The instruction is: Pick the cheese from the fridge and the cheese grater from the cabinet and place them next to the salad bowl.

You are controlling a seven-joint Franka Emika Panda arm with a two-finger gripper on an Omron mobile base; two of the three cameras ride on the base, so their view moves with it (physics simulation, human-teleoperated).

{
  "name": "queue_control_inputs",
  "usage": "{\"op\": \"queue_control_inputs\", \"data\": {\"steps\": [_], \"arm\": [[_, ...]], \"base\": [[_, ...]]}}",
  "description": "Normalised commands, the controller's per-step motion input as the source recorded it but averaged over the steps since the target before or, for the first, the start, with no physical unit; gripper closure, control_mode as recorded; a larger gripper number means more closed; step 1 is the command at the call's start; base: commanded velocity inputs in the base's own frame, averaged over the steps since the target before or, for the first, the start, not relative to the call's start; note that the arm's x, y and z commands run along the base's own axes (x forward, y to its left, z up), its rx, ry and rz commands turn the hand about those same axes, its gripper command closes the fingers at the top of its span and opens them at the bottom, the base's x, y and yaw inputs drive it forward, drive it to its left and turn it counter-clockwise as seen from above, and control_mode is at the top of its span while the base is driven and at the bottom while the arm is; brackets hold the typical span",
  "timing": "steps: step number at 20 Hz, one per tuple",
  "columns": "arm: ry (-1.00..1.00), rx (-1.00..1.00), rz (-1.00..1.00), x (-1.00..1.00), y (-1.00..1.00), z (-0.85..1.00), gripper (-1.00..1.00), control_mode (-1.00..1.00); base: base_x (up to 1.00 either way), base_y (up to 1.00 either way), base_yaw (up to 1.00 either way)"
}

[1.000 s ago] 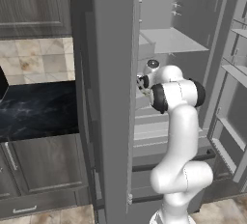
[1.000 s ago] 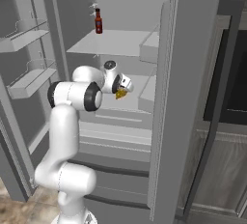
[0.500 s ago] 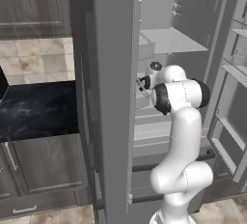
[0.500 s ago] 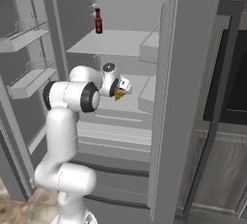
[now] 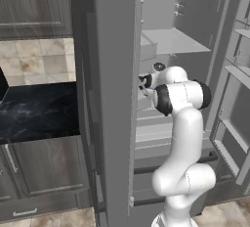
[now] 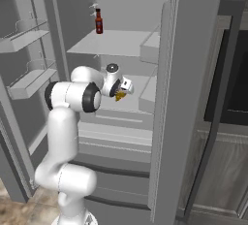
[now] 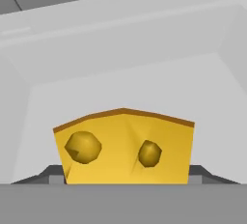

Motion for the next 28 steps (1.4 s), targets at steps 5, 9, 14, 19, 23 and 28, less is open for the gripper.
{"op": "queue_control_inputs", "data": {"steps": [5,9,14,19,23,28], "arm": [[0.01,0.01,0.06,-0.02,0.11,-0.14,1.0,-1.0],[-0.15,-0.01,0.0,-0.27,0.0,0.0,1.0,-1.0],[-0.09,-0.01,0.0,-0.25,0.0,0.0,1.0,-1.0],[-0.02,0.0,0.0,-0.43,0.0,0.2,1.0,-1.0],[-0.06,0.0,0.0,-0.47,0.0,0.32,1.0,-1.0],[-0.06,0.0,0.0,-0.54,0.0,0.24,1.0,-1.0]], "base": [[0.0,0.0,0.0],[0.0,0.0,0.0],[0.0,0.0,0.0],[0.0,0.0,0.0],[0.0,0.0,0.0],[0.0,0.0,0.0]]}}
